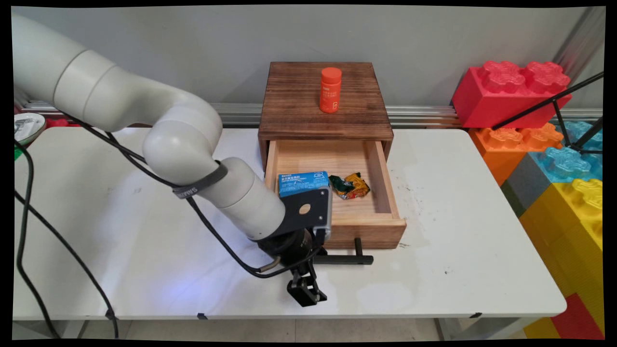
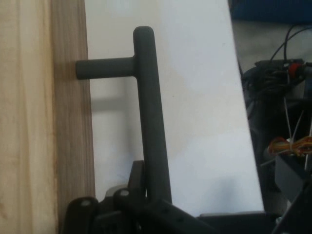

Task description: Open the drawer

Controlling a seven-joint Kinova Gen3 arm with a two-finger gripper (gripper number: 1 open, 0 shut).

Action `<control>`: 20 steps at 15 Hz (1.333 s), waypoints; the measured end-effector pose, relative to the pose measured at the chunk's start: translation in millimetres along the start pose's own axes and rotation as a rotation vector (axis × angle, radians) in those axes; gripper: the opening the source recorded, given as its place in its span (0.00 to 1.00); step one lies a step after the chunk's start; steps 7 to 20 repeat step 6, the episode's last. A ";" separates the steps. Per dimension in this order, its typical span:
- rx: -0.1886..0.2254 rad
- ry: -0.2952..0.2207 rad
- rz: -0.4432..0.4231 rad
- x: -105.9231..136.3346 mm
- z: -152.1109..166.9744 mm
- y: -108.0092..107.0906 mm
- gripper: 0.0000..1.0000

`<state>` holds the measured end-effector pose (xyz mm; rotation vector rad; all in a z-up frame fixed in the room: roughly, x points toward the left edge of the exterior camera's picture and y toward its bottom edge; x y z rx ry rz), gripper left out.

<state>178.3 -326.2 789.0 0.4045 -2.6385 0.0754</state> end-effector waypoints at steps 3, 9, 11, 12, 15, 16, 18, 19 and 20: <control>-0.007 0.013 0.005 -0.4 0.4 6.4 1.00; -0.004 0.025 0.014 -1.5 -0.7 10.6 1.00; -0.004 0.025 0.014 -1.5 -0.7 10.6 1.00; -0.004 0.025 0.014 -1.5 -0.7 10.6 1.00; -0.004 0.025 0.014 -1.5 -0.7 10.6 1.00; -0.004 0.025 0.014 -1.5 -0.7 10.6 1.00; -0.004 0.025 0.014 -1.5 -0.7 10.6 1.00; -0.004 0.025 0.014 -1.5 -0.7 10.6 1.00; -0.004 0.025 0.014 -1.5 -0.7 10.6 1.00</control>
